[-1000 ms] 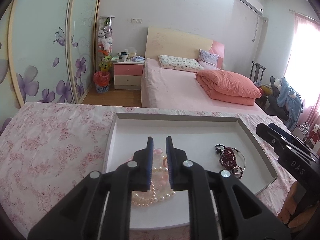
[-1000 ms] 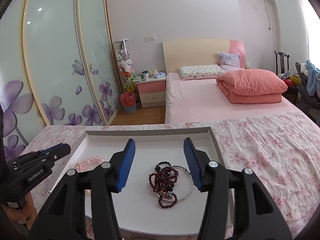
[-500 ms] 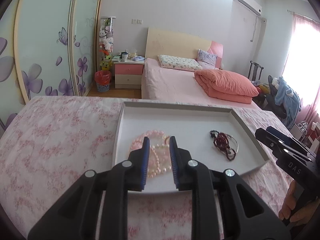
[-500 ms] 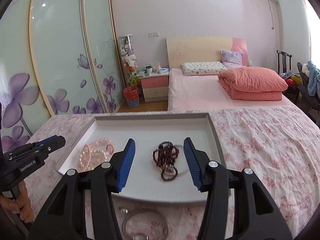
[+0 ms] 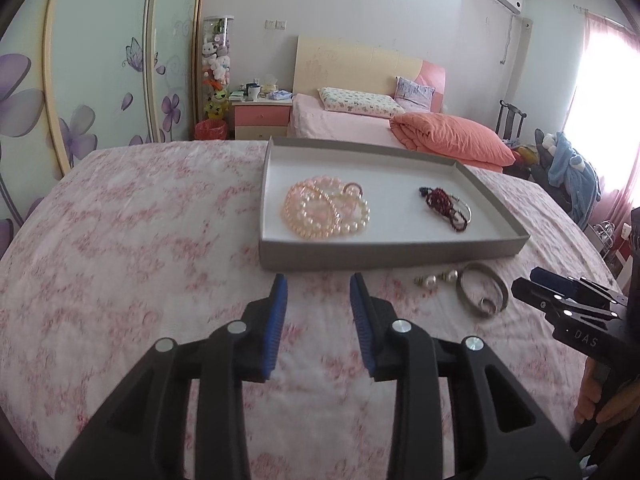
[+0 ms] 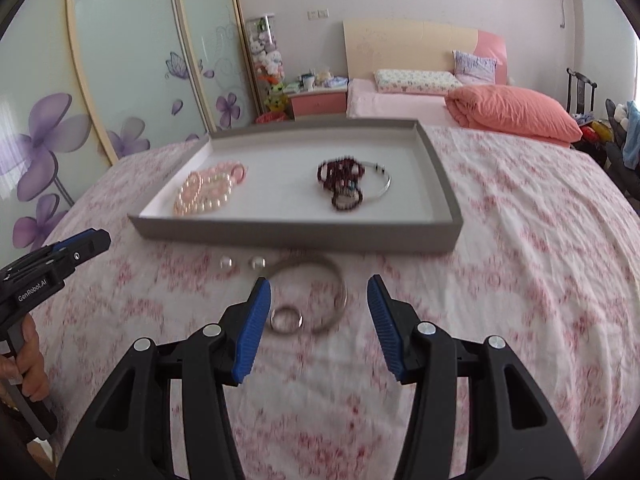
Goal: Organize jewelry
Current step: 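Withdraw both tools and lower the right tool around the silver bangle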
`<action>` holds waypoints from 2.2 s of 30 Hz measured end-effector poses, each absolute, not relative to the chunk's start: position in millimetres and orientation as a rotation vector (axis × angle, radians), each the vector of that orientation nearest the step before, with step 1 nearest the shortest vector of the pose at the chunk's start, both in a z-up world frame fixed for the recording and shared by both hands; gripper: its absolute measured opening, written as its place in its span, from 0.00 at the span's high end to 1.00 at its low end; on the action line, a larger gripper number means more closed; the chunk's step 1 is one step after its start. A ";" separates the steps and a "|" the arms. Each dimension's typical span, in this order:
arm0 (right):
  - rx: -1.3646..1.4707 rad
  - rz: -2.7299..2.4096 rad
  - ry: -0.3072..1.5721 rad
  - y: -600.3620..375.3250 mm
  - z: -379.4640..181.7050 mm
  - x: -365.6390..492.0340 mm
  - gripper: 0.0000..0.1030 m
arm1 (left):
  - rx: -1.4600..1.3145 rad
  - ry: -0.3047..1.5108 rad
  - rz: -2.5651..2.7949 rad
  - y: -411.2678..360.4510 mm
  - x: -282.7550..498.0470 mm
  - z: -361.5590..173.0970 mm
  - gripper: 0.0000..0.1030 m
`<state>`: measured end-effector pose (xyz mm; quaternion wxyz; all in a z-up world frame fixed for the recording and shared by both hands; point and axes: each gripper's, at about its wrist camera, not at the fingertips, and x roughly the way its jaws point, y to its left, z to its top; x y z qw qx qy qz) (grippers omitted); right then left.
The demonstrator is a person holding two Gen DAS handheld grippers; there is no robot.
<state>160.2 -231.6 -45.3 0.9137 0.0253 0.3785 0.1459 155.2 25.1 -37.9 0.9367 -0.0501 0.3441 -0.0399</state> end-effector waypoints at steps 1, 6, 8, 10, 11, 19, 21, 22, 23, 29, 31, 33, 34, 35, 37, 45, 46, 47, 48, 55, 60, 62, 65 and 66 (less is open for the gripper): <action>0.054 0.301 0.792 -231.0 -47.7 159.3 0.50 | -0.106 0.705 -0.081 26.4 153.3 -39.3 0.66; 0.034 0.286 0.828 -224.3 -55.7 160.0 0.48 | -0.120 0.718 -0.059 32.2 151.4 -46.3 0.65; 0.029 0.270 0.838 -222.2 -57.0 162.6 0.36 | -0.125 0.723 -0.052 33.0 153.2 -46.9 0.64; 0.020 0.263 0.843 -220.1 -58.6 165.5 0.30 | -0.126 0.724 -0.048 34.3 153.5 -48.3 0.62; 0.012 0.259 0.850 -218.1 -59.4 167.8 0.28 | -0.126 0.726 -0.048 34.4 153.5 -49.0 0.62; -0.030 0.240 0.890 -201.7 -65.6 187.3 0.19 | -0.122 0.735 -0.049 33.2 154.1 -51.6 0.60; -0.032 0.236 0.895 -199.2 -66.5 191.2 0.19 | -0.121 0.736 -0.049 32.8 155.0 -51.7 0.58; -0.033 0.231 0.896 -198.9 -66.2 194.0 0.19 | -0.119 0.736 -0.049 32.6 155.4 -51.9 0.58; -0.034 0.228 0.897 -198.6 -66.4 195.3 0.19 | -0.118 0.737 -0.049 32.2 155.2 -52.1 0.58; -0.038 0.216 0.903 -198.0 -67.6 201.5 0.24 | -0.115 0.741 -0.055 30.0 155.3 -52.7 0.58; -0.046 0.224 0.894 -196.1 -66.3 201.3 0.34 | -0.112 0.743 -0.057 28.9 155.7 -52.7 0.58; -0.049 0.226 0.894 -196.3 -66.6 201.0 0.34 | -0.111 0.745 -0.059 26.9 155.5 -52.4 0.56; -0.048 0.228 0.894 -196.8 -66.4 201.1 0.34 | -0.109 0.746 -0.060 25.9 155.7 -52.2 0.56; -0.044 0.231 0.893 -197.9 -66.3 200.9 0.34 | -0.108 0.747 -0.062 24.8 155.9 -52.0 0.56; -0.032 0.235 0.887 -201.3 -65.4 198.8 0.34 | -0.104 0.751 -0.067 21.9 156.9 -51.7 0.55; -0.004 0.235 0.838 -223.0 -52.5 178.7 0.34 | -0.055 0.780 -0.114 -2.4 165.1 -53.6 0.53; -0.001 0.232 0.838 -226.8 -51.4 178.2 0.34 | -0.050 0.784 -0.121 -5.7 166.3 -54.1 0.53; 0.002 0.228 0.839 -230.1 -50.9 176.5 0.34 | -0.045 0.790 -0.131 -9.6 167.7 -54.8 0.53; 0.005 0.223 0.841 -234.0 -50.7 174.9 0.34 | -0.039 0.797 -0.143 -14.7 169.6 -55.7 0.53; 0.014 0.185 0.884 -258.2 -59.1 162.3 0.34 | -0.006 0.835 -0.187 -39.3 182.3 -63.2 0.53; -0.012 0.169 0.899 -260.4 -66.7 159.8 0.34 | 0.014 0.860 -0.203 -51.2 189.5 -68.7 0.53; -0.017 0.170 0.900 -259.4 -67.2 160.9 0.34 | 0.020 0.867 -0.208 -55.1 192.7 -70.7 0.53; -0.026 0.166 0.902 -259.4 -68.8 162.5 0.32 | 0.024 0.878 -0.213 -59.5 197.3 -73.1 0.53; -0.029 0.165 0.902 -259.2 -69.0 162.9 0.32 | 0.026 0.880 -0.214 -61.1 198.4 -73.8 0.53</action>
